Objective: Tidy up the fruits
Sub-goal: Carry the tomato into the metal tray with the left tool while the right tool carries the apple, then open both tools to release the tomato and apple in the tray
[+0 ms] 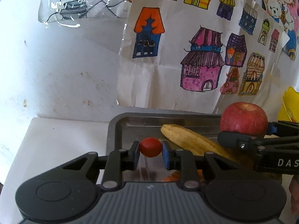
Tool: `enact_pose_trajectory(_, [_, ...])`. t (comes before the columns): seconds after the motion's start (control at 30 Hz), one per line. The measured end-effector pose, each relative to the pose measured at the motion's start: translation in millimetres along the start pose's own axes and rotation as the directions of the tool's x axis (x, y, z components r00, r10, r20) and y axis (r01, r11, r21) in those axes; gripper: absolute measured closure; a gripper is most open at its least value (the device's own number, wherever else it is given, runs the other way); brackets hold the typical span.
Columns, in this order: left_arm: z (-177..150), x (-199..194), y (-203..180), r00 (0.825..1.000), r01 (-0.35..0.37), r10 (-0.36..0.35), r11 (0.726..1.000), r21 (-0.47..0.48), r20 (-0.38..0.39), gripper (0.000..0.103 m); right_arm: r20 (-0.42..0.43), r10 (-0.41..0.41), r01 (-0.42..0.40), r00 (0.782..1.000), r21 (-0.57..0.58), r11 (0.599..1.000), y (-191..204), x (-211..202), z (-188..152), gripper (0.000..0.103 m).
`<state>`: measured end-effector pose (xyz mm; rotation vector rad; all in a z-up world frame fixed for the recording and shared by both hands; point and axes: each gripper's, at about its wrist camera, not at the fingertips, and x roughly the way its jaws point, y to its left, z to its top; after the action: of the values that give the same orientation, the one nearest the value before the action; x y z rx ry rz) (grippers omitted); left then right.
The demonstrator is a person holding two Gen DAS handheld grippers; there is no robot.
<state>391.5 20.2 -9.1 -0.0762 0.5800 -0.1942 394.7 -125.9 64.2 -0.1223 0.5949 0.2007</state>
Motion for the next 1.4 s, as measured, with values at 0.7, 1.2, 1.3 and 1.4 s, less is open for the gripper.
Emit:
enact_pose_trajectory(0.7, [1.4, 0.6, -0.9, 1.000, 0.010, -0.010, 1.000, -0.005, -0.012, 0.075, -0.001, 0.002, -0.002, 1.000, -0.010, 1.000, 0.9, 3.7, 1.4, 0.026])
enact_pose_trajectory(1.2, [1.8, -5.4, 1.0, 1.000, 0.023, -0.023, 1.000, -0.020, 0.007, 0.037, 0.040, -0.004, 0.004, 0.999, -0.015, 1.000, 0.6, -3.7, -0.7, 0.013])
enact_pose_trajectory(1.3, [1.4, -6.5, 0.5, 1.000, 0.025, -0.024, 1.000, -0.018, 0.012, 0.030, 0.043, -0.011, 0.011, 0.999, -0.007, 1.000, -1.3, -5.6, -1.8, 0.011])
enact_pose_trajectory(1.4, [0.9, -9.5, 1.2, 0.999, 0.024, -0.023, 1.000, -0.020, 0.024, 0.024, 0.055, -0.022, 0.022, 0.998, 0.005, 1.000, -3.0, -9.1, -2.3, 0.008])
